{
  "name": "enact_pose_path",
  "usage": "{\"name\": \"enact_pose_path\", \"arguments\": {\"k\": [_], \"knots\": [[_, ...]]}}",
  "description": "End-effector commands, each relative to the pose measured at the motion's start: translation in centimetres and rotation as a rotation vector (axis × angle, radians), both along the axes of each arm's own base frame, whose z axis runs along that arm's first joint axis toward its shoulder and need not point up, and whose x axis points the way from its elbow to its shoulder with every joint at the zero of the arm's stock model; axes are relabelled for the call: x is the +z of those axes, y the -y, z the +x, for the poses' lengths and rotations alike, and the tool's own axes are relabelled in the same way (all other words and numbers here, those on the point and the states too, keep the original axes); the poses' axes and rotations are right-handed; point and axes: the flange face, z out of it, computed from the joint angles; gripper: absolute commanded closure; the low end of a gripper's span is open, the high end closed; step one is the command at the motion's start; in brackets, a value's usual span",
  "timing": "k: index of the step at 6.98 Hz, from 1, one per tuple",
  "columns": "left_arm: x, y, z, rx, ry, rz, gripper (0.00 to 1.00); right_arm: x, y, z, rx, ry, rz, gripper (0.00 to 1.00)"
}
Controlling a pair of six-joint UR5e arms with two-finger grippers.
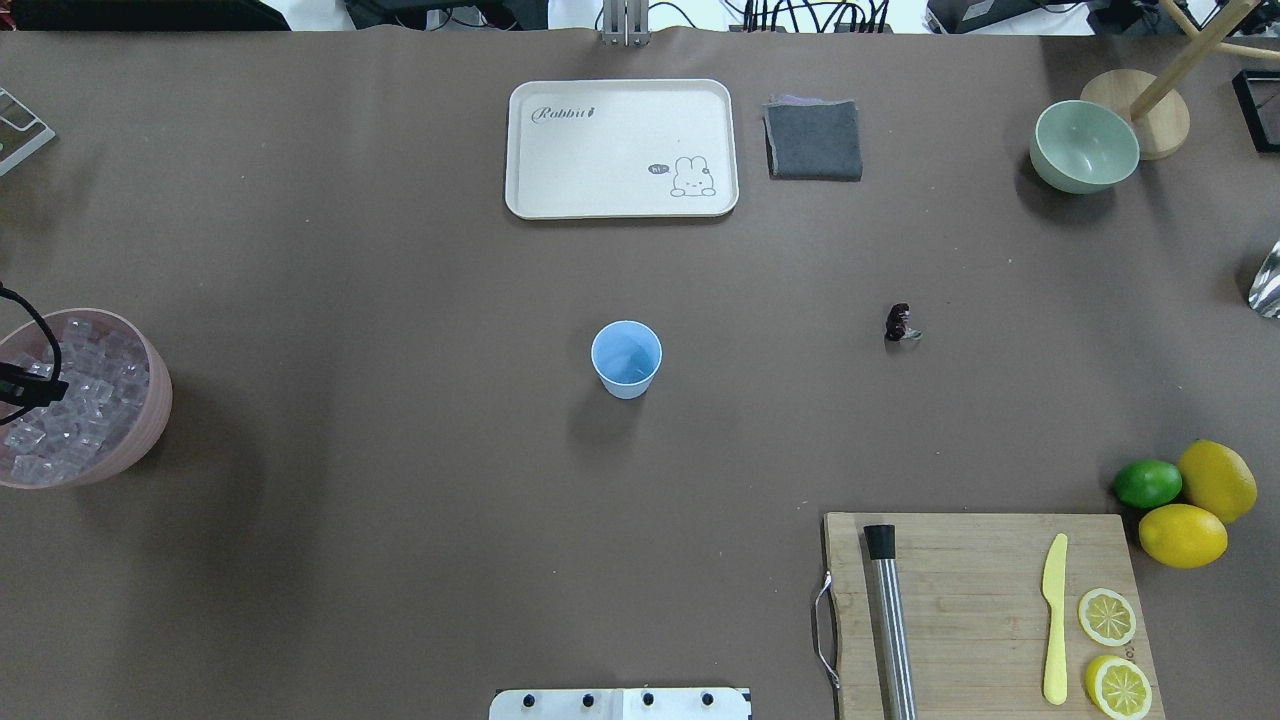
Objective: Put ice and cherries in cup
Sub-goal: 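Lower the left gripper into the ice bowl and grasp another cube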
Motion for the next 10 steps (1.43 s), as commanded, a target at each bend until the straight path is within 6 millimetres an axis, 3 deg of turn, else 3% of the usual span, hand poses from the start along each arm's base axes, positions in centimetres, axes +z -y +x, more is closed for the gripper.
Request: {"name": "enact_pose_path", "arguments": {"k": [1, 2, 5, 8, 10], "knots": [[-0.2, 0.1, 0.1, 0.000, -0.002, 0.003, 0.70, 0.0, 0.0, 0.0, 0.001, 0.000, -0.001, 0.00], [-0.3, 0.2, 0.2, 0.000, -0.004, 0.006, 0.82, 0.0, 0.1, 0.0, 0.000, 0.001, -0.001, 0.00], [-0.7, 0.4, 0.1, -0.003, -0.009, 0.013, 1.00, 0.0, 0.2, 0.0, 0.001, 0.000, -0.001, 0.00], [-2.5, 0.1, -0.9, -0.013, -0.033, 0.034, 1.00, -0.1, 0.5, -0.1, 0.000, 0.000, -0.002, 0.00], [-3.2, -0.7, -2.5, -0.037, -0.035, 0.040, 1.00, 0.0, 0.5, -0.1, 0.000, 0.000, -0.004, 0.00]]}}
